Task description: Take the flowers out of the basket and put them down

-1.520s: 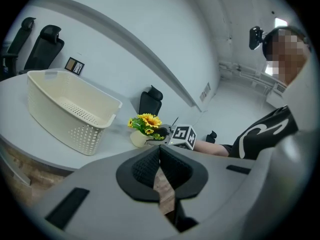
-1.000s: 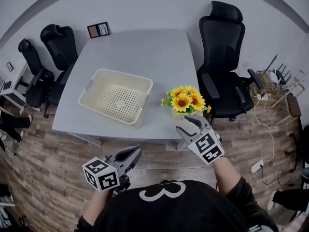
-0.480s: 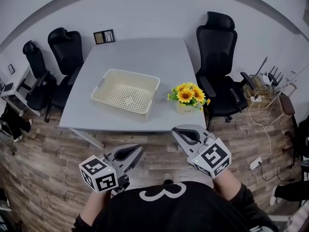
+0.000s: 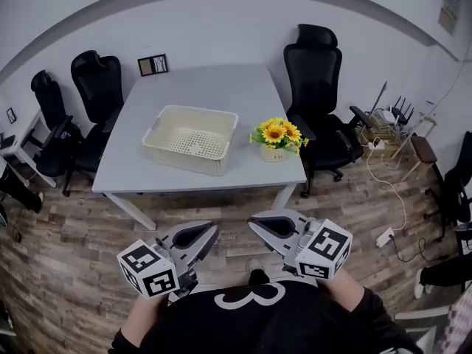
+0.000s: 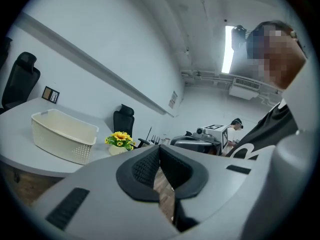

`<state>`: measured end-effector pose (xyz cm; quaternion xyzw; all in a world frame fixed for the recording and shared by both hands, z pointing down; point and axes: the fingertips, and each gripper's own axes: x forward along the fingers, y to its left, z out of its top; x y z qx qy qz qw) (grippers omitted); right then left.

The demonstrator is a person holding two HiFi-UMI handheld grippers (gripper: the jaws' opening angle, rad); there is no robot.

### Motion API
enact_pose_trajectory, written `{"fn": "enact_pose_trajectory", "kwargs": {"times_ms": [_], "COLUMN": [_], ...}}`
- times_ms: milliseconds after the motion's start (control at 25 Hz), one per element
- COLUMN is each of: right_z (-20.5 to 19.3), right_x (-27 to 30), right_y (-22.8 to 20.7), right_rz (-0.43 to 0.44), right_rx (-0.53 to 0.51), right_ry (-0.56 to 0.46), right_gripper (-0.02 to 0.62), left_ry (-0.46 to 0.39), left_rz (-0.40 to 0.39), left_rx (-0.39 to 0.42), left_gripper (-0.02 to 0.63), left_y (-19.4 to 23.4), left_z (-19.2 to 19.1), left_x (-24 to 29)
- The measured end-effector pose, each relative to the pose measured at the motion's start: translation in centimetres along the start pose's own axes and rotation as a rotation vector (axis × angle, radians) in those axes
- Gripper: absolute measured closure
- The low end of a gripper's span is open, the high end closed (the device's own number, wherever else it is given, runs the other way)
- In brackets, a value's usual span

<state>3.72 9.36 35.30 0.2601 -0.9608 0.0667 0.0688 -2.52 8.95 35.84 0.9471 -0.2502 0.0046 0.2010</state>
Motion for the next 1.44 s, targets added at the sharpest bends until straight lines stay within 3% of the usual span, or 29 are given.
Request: {"fn": "enact_pose_trajectory", "kwargs": {"times_ms": [560,1440], "right_z": [-1.5,-3.1], "right_x": [-2.0,-2.7], "right_y": [5.4,6.7], "right_rz": [-0.01,-0.043], "right_rx": [0.059,0.07], "right_ry": [-0.038,-0.022], "right_gripper": [0.589,0.589], "left_ry": [-0.006,0.03], "left_rz": [-0.024,-0.048], "left_rx": [0.019,0.011], "left_gripper": [0.594,0.594], "left_y": [-3.9,-4.7], "left_z": [-1.8,-3.4], "left_x": [-2.8,-3.3]}}
